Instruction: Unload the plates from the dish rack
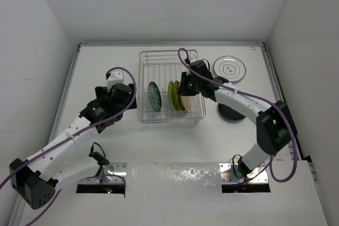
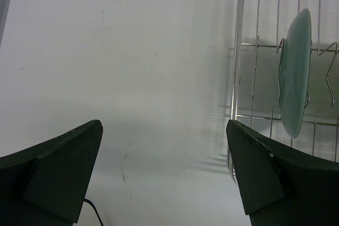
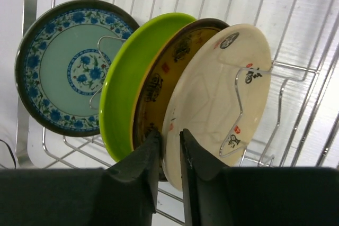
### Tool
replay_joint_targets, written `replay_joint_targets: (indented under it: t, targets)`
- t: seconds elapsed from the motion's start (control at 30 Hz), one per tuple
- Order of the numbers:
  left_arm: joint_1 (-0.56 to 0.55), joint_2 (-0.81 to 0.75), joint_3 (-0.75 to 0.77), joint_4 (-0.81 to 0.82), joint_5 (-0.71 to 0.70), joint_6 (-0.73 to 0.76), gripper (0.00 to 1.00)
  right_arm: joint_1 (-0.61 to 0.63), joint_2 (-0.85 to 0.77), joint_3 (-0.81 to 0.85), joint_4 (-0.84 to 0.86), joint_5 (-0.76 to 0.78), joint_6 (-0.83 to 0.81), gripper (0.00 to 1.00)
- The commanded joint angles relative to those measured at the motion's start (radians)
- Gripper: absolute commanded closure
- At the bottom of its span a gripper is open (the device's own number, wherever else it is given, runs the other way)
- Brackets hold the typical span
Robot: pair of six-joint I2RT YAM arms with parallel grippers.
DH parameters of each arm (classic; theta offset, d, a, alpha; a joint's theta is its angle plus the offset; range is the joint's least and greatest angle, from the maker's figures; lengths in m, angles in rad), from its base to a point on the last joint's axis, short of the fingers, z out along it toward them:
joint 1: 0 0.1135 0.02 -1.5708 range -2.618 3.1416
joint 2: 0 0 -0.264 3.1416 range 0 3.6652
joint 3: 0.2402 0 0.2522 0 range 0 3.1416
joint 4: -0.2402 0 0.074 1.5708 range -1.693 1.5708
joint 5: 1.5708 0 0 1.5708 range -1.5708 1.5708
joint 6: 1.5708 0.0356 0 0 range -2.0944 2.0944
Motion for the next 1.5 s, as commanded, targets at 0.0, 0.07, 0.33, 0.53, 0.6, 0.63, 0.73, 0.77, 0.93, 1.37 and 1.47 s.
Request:
replay_joint_targets:
  t: [0.0, 0.07, 0.33, 0.53, 0.6, 0.63, 0.73, 0.77, 0.93, 1.37, 1.47]
  targets:
    - [0.011, -0.014, -0.004, 0.033, 0.0, 0.009, 0.0, 0.006, 0.004, 0.012, 0.056, 0.022, 0.018, 0.81]
    - [0.011, -0.014, -0.004, 0.035, 0.002, 0.009, 0.0, 0.004, -0.001, 0.018, 0.068, 0.017, 0.029, 0.89]
    - [0.011, -0.02, -0.005, 0.033, -0.006, 0.009, 0.0, 0.007, -0.07, 0.044, 0.113, 0.017, 0.119, 1.0]
    - [0.01, -0.021, -0.004, 0.031, -0.007, 0.009, 0.0, 0.006, -0.186, 0.054, 0.128, 0.069, 0.153, 1.0]
    - [0.01, -0.024, -0.004, 0.03, -0.009, 0.009, 0.0, 0.004, -0.243, 0.076, 0.093, 0.098, 0.129, 1.0]
    - [0.01, -0.026, -0.004, 0.031, -0.009, 0.007, 0.0, 0.004, -0.26, 0.097, 0.076, 0.124, 0.115, 1.0]
    - [0.01, -0.027, -0.004, 0.03, -0.009, 0.007, 0.0, 0.003, -0.326, 0.142, -0.022, 0.19, 0.052, 1.0]
    - [0.01, -0.03, -0.004, 0.03, -0.01, 0.007, 0.0, 0.003, -0.341, 0.154, -0.047, 0.219, 0.029, 1.0]
    - [0.011, -0.04, -0.004, 0.03, -0.009, 0.009, 0.0, -0.051, -0.36, 0.222, -0.243, 0.39, -0.144, 1.0]
    - [0.011, -0.04, -0.007, 0.036, 0.002, 0.012, 0.0, -0.25, -0.326, -0.022, -0.32, 0.425, -0.273, 1.0]
    - [0.011, -0.035, -0.007, 0.036, 0.002, 0.013, 0.0, -0.253, -0.308, -0.062, -0.312, 0.418, -0.272, 1.0]
